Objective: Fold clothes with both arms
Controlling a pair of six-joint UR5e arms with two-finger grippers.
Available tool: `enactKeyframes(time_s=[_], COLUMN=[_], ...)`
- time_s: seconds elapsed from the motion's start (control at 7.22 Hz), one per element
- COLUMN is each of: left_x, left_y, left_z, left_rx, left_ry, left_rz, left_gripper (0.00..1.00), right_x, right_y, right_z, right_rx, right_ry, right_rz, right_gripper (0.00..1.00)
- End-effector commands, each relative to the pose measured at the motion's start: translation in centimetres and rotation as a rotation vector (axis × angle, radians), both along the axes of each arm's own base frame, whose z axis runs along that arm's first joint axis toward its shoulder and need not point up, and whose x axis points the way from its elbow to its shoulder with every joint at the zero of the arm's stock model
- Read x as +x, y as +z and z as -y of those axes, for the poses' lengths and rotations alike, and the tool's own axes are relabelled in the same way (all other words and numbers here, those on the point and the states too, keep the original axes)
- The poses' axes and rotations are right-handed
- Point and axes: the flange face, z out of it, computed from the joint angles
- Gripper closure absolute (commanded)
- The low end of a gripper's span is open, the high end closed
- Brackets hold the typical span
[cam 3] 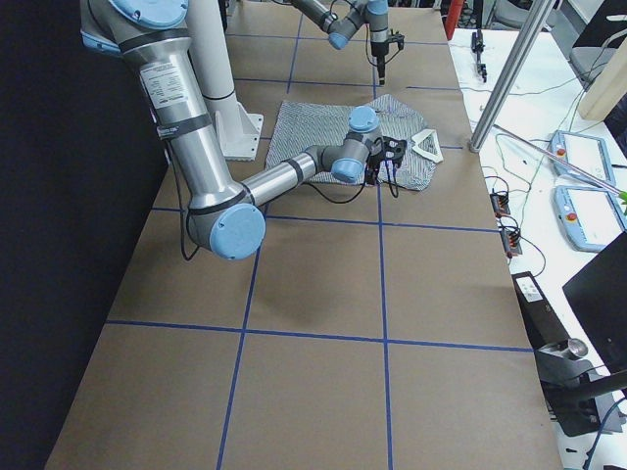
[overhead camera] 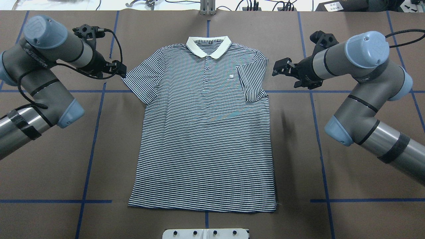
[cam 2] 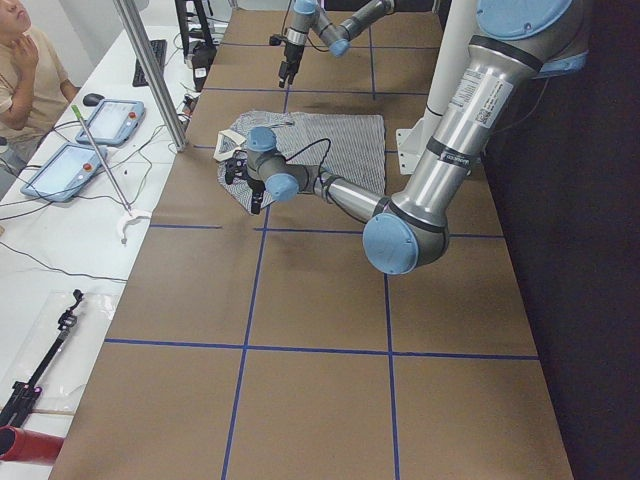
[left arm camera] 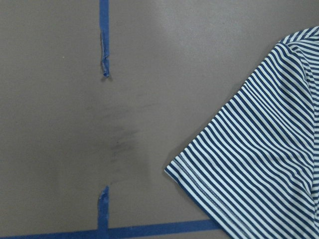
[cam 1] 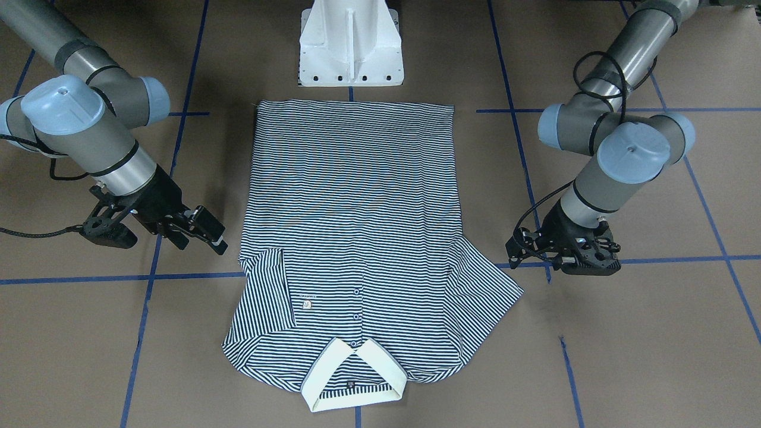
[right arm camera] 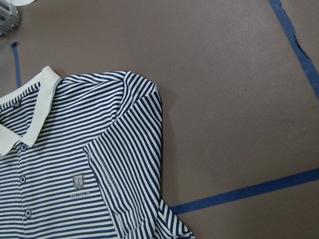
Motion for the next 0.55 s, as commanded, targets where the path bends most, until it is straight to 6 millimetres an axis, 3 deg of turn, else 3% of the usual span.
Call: enactKeyframes(time_s=[0.0, 0.28, 0.42], left_x=[3.4, 5.5, 5.7], left_y=[0.6, 0.8, 0.8], left_z=[0.5, 0.7, 0.8], left_rx=[0.009, 0.018, 0.016], left_ry=[-0.013, -0.020, -0.019], left_rz=[0.053, 0.084, 0.086], left_gripper=[0.13, 0.15, 0.22], right_x=[0.1, 0.1, 0.2], right_y=[0.2, 0.1, 0.1], right_z=[0.0, -0.1, -0.1], right_rx=[-0.002, -0.001, 0.001], right_ry=[0.001, 0.001, 0.003], right_rz=[-0.002, -0.001, -0.001], right_gripper=[0.00, 0.00, 0.00])
